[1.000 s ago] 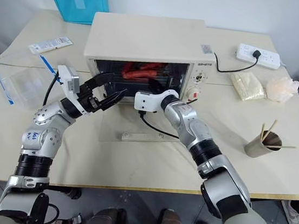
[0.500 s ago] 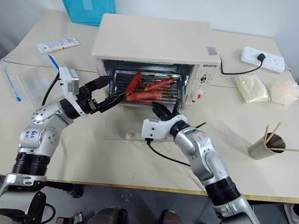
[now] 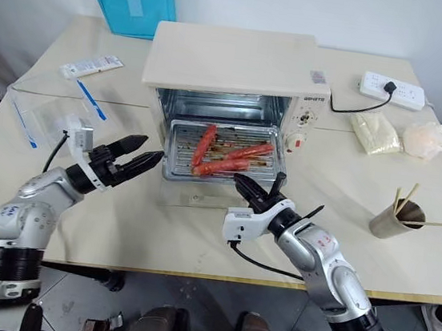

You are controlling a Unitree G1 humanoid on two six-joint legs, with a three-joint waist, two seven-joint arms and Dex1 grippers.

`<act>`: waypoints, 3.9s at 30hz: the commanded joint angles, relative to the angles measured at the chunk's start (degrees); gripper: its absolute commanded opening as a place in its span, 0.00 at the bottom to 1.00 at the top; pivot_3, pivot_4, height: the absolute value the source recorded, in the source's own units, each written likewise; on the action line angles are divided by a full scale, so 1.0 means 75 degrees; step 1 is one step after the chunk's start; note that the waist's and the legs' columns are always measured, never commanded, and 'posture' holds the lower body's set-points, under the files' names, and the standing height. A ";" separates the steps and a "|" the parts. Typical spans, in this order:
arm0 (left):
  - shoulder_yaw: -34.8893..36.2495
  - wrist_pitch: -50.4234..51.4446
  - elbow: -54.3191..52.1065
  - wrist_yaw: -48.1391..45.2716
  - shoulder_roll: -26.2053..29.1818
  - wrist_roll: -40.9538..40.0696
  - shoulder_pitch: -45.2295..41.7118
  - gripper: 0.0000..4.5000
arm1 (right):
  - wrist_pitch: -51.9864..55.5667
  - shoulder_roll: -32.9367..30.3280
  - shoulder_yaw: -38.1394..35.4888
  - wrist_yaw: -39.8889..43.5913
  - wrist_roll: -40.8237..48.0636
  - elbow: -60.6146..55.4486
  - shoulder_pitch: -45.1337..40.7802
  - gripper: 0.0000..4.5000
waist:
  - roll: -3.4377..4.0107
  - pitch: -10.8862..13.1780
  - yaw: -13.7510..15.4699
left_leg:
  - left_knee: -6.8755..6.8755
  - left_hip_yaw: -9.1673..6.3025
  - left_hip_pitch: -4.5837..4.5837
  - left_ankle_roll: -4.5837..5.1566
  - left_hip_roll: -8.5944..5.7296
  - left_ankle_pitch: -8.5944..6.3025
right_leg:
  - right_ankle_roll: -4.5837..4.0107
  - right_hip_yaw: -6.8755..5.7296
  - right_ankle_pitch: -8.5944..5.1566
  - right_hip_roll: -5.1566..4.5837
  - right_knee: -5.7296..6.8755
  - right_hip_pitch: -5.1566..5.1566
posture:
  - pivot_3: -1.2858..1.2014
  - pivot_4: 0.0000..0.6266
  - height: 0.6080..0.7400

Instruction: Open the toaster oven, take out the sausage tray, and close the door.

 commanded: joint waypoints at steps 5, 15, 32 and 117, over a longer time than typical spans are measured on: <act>0.0652 0.2551 -0.0695 0.0854 0.0038 -0.2429 -0.0133 1.00 | -0.0613 -0.0248 -0.0293 0.0277 0.0441 -0.0260 -0.0027 0.01 | 0.0000 0.0000 0.0087 | 0.0003 0.0001 0.0008 -0.0001 0.0003 0.0001 | 0.0000 0.0002 0.0000 0.0003 0.0003 0.0005 | 0.52 0.24 1.00; 0.0781 0.3346 0.0250 0.1412 -0.0114 -0.3158 -0.0445 0.86 | -0.2001 -0.0338 -0.0126 0.0704 0.1450 0.0094 -0.0516 0.01 | 0.0000 0.0000 0.0087 | 0.0002 0.0001 0.0017 -0.0002 -0.0013 0.0001 | 0.0000 -0.0001 0.0000 0.0008 0.0000 0.0014 | 0.52 0.24 1.00; 0.1349 0.5196 0.1077 0.1945 0.0128 -0.5032 -0.0275 0.00 | -0.2934 -0.0392 -0.0238 0.1391 0.2115 0.0972 -0.1126 0.01 | -0.0001 0.0000 0.0077 | 0.0004 -0.0004 0.0032 -0.0003 -0.0003 0.0001 | 0.0000 0.0001 0.0000 0.0006 -0.0001 0.0031 | 0.52 0.24 1.00; 0.0703 0.3774 -0.0617 0.4721 0.0475 -0.9249 0.3696 0.00 | 0.3107 -0.0733 -0.5271 0.5328 1.0721 -0.1142 0.3458 0.99 | 0.0014 -0.0004 0.0348 | -0.0014 0.0036 0.0121 0.0048 0.0038 -0.0100 | -0.0040 0.0036 0.0003 0.0022 -0.0124 0.0127 | 0.52 0.24 1.00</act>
